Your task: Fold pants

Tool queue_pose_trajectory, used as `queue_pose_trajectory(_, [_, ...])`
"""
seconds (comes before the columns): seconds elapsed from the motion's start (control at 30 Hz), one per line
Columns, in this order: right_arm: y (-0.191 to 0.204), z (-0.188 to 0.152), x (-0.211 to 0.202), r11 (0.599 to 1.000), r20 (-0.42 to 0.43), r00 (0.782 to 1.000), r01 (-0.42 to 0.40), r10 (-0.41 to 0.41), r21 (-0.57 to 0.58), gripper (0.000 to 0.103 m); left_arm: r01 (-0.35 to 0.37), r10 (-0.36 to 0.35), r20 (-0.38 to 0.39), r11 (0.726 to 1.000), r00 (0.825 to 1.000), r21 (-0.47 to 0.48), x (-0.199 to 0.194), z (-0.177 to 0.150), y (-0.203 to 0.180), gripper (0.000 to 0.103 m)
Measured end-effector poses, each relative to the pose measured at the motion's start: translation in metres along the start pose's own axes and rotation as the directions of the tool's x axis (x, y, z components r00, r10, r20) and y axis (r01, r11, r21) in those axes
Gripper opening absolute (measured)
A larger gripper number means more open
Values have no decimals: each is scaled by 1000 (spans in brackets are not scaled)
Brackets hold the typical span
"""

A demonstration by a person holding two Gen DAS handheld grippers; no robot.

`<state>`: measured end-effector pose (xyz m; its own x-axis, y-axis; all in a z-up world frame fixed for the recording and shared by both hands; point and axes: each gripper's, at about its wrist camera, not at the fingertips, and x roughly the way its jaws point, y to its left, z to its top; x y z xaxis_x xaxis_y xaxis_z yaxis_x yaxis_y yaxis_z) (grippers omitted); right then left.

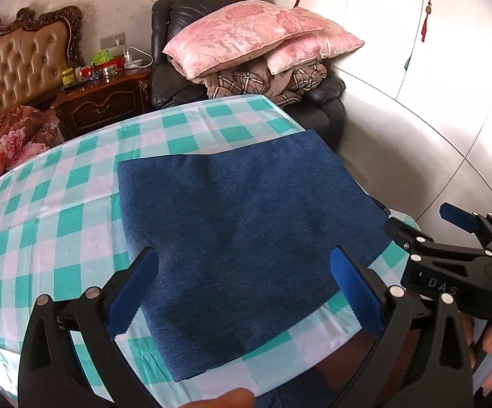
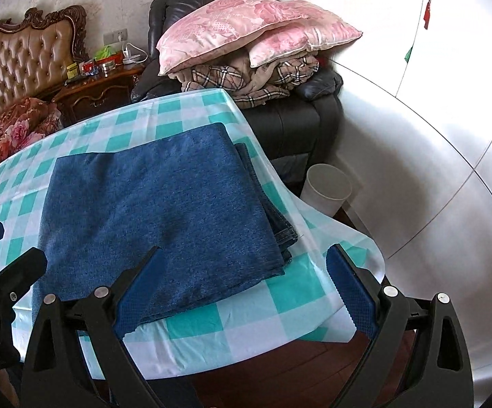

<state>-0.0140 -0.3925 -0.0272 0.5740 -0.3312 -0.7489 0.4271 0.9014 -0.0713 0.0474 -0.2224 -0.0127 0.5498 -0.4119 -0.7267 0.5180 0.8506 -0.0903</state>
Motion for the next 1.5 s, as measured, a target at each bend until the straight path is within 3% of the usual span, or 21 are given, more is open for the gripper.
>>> queue_pose_trajectory(1.5, [-3, 1, 4, 1000, -5, 1000, -2, 2, 7, 91, 5, -5, -7, 1000, 1000, -5, 4, -1, 0, 101])
